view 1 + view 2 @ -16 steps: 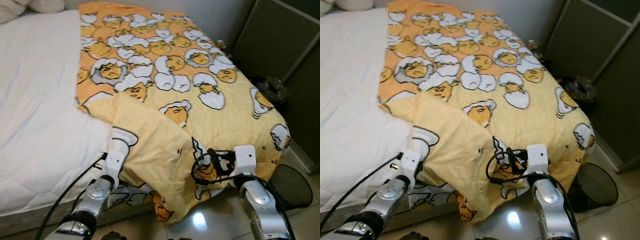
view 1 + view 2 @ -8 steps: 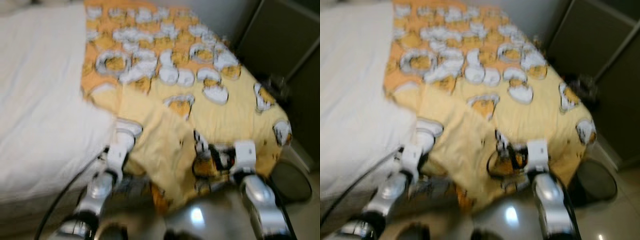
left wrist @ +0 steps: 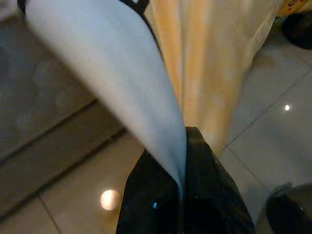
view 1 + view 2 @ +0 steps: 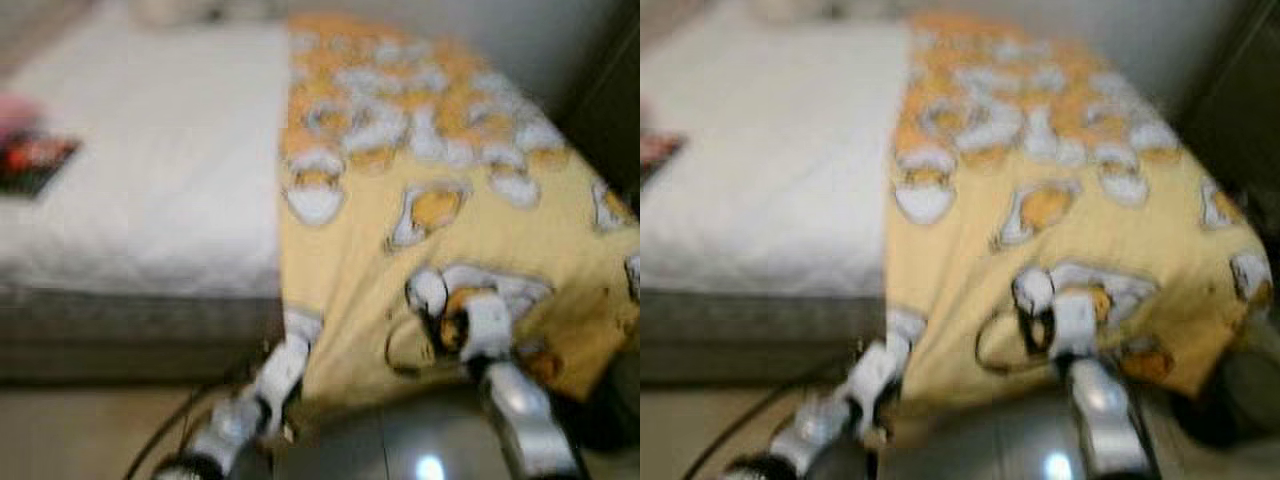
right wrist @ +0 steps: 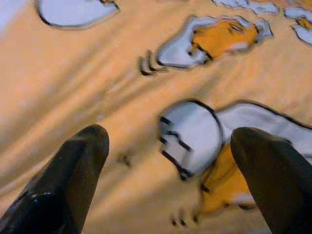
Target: Clean up the room
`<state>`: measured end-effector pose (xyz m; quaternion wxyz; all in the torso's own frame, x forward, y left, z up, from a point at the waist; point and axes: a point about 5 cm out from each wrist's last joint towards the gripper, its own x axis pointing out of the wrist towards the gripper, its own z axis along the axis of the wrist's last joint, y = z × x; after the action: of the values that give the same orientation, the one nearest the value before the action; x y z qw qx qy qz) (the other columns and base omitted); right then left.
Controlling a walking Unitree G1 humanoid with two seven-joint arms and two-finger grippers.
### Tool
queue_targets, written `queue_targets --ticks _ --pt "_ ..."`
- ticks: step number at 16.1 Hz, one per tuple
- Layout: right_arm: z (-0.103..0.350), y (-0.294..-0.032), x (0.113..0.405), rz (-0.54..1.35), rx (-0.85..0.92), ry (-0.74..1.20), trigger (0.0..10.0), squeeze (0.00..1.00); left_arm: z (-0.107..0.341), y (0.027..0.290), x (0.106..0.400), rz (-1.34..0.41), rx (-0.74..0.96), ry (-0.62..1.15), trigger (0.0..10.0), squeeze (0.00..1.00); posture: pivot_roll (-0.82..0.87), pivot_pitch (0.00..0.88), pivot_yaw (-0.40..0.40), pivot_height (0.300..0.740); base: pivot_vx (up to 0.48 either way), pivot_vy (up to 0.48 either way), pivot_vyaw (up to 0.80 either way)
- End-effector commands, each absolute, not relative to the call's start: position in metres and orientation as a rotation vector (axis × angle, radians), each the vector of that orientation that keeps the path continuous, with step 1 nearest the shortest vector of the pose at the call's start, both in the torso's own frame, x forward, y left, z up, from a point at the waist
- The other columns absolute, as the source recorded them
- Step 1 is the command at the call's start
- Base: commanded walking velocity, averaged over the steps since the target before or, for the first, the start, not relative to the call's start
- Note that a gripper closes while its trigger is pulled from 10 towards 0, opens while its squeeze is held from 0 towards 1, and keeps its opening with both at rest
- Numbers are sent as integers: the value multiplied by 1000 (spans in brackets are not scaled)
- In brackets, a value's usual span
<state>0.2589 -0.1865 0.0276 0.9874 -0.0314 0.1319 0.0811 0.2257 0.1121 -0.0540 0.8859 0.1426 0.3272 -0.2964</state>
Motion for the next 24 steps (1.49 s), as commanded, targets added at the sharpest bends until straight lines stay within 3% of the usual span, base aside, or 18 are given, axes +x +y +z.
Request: queue_targets --ticks 1,4,5,7,9,11,12,13,15,17,18,21,22,24 --pt "35 -202 263 129 -94 240 10000 0 -53 102 228 -676 359 699 10000 0 26 0 -125 740 0 0 0" --pt "33 -201 261 140 -100 250 10000 0 -59 111 223 -668 407 741 10000 0 26 0 -132 740 0 0 0" --pt "32 -201 260 146 -102 254 10000 0 -60 111 221 -685 393 752 10000 1000 29 0 -135 740 0 0 0" --pt "32 -200 260 149 -102 251 10000 0 -62 116 219 -663 426 760 10000 1000 22 0 -130 740 0 0 0" --pt "38 -200 262 134 -90 220 10000 0 -51 141 235 -488 507 644 10000 1000 13 0 -124 740 0 0 0" --pt "44 -198 265 102 -41 185 10000 0 -1 176 276 -250 696 269 10000 1000 31 0 -109 740 0 0 0" --pt "48 -194 268 101 -24 165 10000 0 25 181 293 -180 616 164 10000 1000 48 0 -99 740 0 0 0" --pt "51 -190 275 89 0 141 10000 0 56 182 311 -96 417 75 10000 1000 82 0 -84 740 0 0 0" --pt "55 -187 281 67 31 119 10000 0 84 178 319 -59 288 -34 10000 1000 88 0 -80 740 0 0 0" --pt "71 -182 292 35 68 52 10000 0 103 175 307 53 174 -125 10000 1000 97 0 -62 740 0 -232 344" --pt "77 -179 294 38 80 26 10000 0 96 175 298 112 158 -91 10000 0 97 0 -59 740 0 -435 613" --pt "70 -174 282 34 89 43 10000 0 69 175 283 146 144 80 10000 0 91 0 -61 740 0 -417 606" --pt "66 -177 278 31 91 61 10000 0 69 168 283 75 161 70 10000 1000 90 0 -57 740 326 -349 606" --pt "61 -184 274 4 81 76 10000 0 65 159 286 0 172 130 10000 1000 62 0 -45 740 381 -146 600"
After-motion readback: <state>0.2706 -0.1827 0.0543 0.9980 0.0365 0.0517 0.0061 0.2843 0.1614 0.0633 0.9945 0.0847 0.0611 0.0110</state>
